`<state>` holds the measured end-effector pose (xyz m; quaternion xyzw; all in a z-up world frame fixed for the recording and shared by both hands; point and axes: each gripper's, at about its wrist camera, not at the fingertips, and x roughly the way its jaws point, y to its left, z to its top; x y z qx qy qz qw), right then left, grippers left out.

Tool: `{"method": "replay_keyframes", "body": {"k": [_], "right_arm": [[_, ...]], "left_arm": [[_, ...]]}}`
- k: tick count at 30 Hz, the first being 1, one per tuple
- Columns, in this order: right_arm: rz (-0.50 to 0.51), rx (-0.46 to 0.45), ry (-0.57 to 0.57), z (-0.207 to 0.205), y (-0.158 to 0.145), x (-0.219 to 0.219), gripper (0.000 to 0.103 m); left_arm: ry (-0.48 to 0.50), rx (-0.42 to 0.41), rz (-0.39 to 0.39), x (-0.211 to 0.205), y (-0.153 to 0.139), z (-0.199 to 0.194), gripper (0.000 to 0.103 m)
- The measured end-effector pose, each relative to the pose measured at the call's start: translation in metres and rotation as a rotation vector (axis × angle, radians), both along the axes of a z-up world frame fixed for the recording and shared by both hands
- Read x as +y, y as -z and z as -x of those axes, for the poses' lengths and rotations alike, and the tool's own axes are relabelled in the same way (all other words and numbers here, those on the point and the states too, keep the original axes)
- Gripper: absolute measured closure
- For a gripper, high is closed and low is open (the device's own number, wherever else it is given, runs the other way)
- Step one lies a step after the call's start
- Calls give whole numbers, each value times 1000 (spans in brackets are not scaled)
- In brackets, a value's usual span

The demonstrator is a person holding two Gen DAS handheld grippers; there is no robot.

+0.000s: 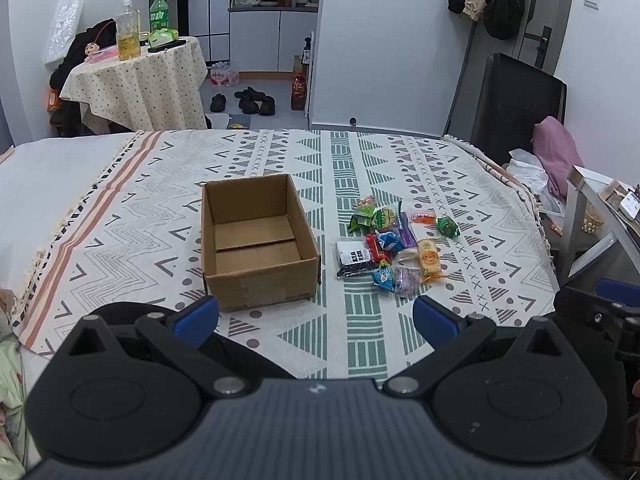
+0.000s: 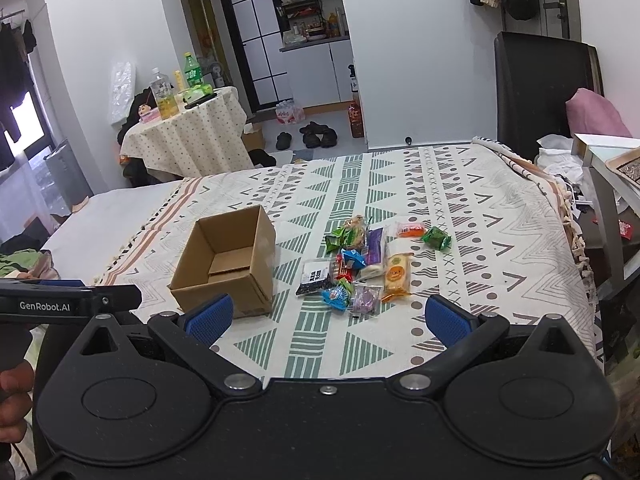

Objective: Organize snacks

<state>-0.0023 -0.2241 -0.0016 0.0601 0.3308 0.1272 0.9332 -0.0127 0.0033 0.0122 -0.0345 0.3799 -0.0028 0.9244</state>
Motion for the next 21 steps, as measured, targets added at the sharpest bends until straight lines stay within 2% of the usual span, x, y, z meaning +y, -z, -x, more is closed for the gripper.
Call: {"method": "replay_keyframes", "body": {"k": [21], "right_arm": [[11, -10, -14, -1, -5, 3, 0]], "left_arm": [[2, -3, 6, 2, -4, -1, 0]]}}
